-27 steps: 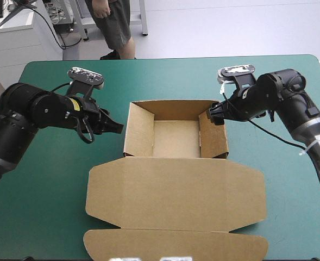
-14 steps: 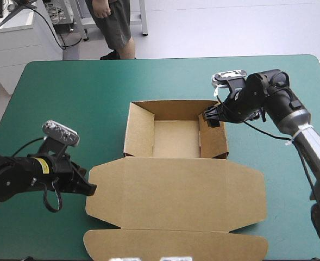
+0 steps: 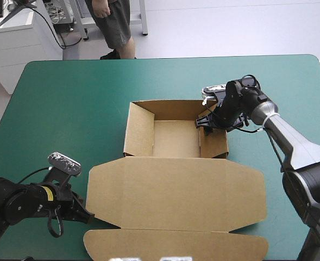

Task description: Fold the box

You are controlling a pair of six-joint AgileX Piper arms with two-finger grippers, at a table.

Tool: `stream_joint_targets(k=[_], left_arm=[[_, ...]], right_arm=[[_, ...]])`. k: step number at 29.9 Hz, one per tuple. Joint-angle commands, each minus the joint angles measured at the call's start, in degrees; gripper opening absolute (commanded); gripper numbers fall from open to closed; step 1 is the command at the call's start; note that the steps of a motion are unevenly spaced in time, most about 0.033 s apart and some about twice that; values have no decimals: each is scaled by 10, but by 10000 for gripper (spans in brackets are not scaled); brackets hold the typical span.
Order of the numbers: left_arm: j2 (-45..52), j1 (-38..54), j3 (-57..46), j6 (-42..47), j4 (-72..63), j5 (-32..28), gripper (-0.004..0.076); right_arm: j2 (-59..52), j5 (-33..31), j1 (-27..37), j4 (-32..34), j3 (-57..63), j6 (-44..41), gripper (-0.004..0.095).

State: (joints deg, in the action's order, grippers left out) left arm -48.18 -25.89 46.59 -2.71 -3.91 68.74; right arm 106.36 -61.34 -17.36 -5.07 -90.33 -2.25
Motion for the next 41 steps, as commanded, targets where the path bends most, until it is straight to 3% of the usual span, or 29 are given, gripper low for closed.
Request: stream_joint_targets(k=[1, 8, 12, 16, 21, 29, 41], left_arm=[[6, -2, 14, 1, 1, -23, -8], [6, -2, 14, 1, 7, -23, -8], [6, -2, 14, 1, 7, -23, -8], [6, -2, 14, 1, 7, -23, -8], [6, -2, 14, -2, 11, -23, -8], [6, -2, 14, -2, 11, -29, -8], [6, -2, 14, -2, 33, -47, -8]], right_arm=[[-22, 12, 0, 0, -16, -4, 426], [-22, 13, 0, 0, -16, -4, -21], [-22, 18, 0, 8, -18, -2, -19], [-22, 18, 3, 67, -38, 1, -19], [-22, 18, 41, 104, -87, 9, -19], [-22, 1, 186, 99, -149, 34, -19], [-19, 1, 387, 98, -150, 48, -19]])
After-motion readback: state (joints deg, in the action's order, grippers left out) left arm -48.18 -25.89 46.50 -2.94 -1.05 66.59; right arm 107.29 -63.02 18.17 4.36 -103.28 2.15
